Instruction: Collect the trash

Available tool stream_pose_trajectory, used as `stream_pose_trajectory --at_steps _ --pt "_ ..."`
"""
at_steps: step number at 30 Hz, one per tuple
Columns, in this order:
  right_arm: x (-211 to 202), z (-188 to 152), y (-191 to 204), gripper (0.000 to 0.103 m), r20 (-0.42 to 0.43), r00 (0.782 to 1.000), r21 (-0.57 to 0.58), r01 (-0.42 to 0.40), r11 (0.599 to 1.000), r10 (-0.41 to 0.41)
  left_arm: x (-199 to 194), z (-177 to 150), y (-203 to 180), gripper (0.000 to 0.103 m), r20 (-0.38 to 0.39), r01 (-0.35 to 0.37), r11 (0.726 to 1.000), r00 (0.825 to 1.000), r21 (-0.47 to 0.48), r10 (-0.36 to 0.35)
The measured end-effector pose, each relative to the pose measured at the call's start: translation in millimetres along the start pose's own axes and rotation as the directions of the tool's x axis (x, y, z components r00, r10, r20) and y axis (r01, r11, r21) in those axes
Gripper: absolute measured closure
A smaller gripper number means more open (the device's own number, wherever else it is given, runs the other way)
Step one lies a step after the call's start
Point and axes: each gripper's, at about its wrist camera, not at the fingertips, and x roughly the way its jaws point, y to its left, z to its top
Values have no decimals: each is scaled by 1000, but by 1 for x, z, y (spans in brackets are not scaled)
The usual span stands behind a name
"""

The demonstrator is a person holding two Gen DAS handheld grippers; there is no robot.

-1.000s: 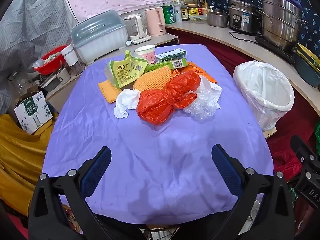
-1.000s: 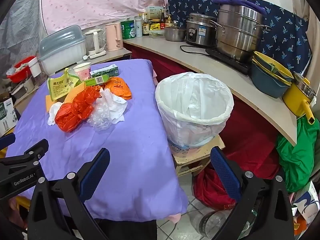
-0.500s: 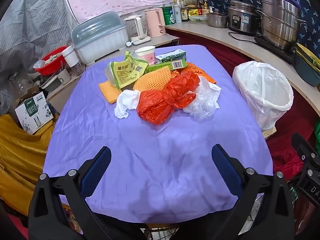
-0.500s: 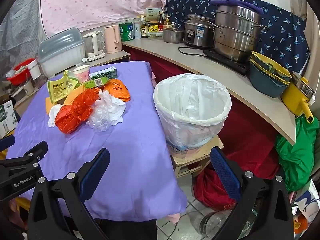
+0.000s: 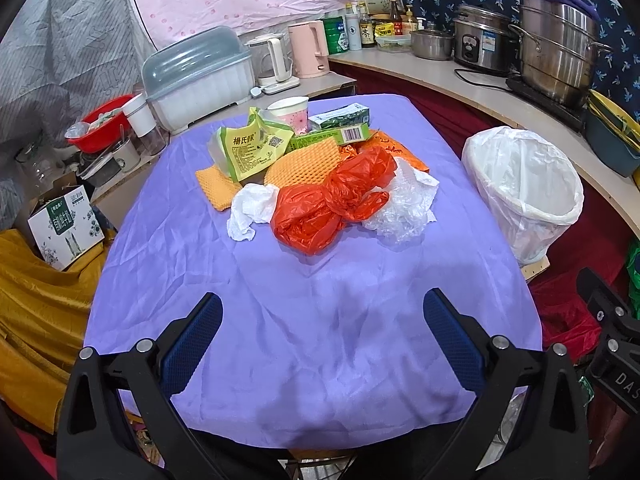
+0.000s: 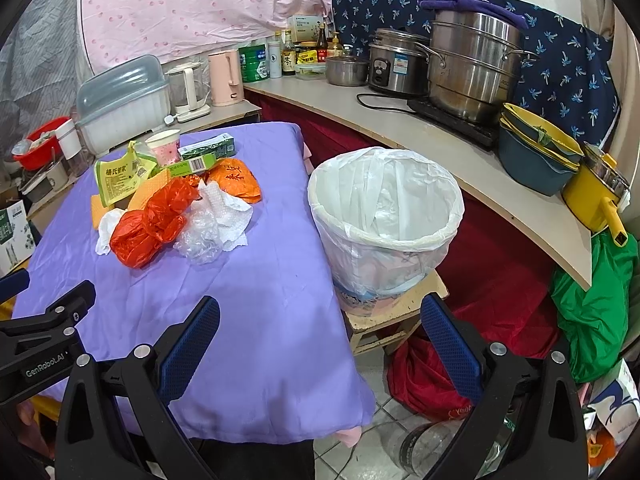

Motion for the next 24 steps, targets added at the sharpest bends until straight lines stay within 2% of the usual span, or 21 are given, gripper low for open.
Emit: stream_pose_trajectory --at_steps 24 --pt "9 6 1 7 -6 1000 3 8 1000 -8 3 9 -2 7 26 1 1000 1000 6 -1"
